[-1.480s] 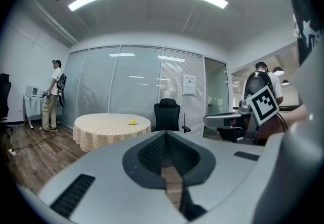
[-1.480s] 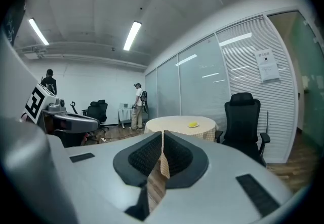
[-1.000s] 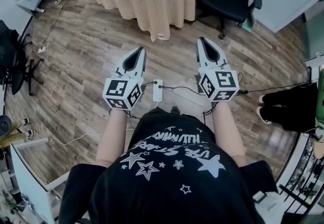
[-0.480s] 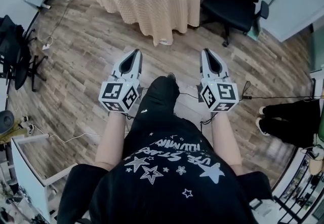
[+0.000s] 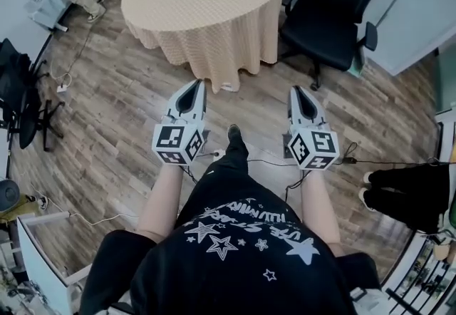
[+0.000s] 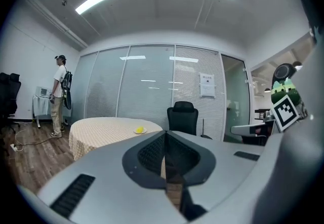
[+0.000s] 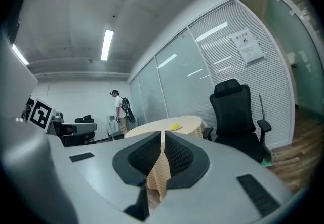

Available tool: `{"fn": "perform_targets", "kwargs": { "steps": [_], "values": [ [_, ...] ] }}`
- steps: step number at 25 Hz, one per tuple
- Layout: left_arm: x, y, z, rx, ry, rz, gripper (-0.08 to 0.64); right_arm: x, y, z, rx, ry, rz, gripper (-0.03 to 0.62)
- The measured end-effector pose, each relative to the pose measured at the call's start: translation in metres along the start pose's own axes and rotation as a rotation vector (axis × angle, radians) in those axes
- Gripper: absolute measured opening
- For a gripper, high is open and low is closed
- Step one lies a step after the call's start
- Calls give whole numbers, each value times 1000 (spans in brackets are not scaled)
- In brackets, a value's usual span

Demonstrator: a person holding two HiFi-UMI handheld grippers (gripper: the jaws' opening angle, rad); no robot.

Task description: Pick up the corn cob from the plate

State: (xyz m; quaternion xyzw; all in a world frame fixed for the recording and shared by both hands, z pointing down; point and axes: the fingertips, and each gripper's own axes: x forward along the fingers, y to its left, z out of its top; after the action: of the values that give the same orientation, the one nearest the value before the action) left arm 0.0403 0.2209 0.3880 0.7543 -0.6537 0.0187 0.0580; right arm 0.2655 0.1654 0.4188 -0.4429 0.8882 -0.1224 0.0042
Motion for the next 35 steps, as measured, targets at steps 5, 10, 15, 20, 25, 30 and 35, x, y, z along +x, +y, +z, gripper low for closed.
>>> {"fn": "perform_targets", "kwargs": {
  "steps": [5, 10, 15, 20, 25, 30, 35],
  "values": [
    [83, 46, 7, 9, 4, 14, 9, 92, -25, 11, 15, 14, -2, 35],
    [182, 101, 18, 4, 44, 18, 9, 221, -54, 27, 60, 51, 8, 35],
    [253, 154, 38, -8, 65, 34, 9, 327, -62, 48, 90, 81, 16, 35],
    [278, 189, 46, -24, 65, 32, 9, 377, -48, 62, 68, 95, 33, 36],
    [319, 207, 31, -64, 96, 29, 9, 428, -52, 50, 93, 144, 97, 35],
    [349, 228, 28, -90, 103, 50, 9, 474, -58, 42, 75, 180, 125, 35],
    [389, 260, 23, -73, 103, 110, 9, 537, -75, 28, 87, 216, 150, 37]
  ]
}}
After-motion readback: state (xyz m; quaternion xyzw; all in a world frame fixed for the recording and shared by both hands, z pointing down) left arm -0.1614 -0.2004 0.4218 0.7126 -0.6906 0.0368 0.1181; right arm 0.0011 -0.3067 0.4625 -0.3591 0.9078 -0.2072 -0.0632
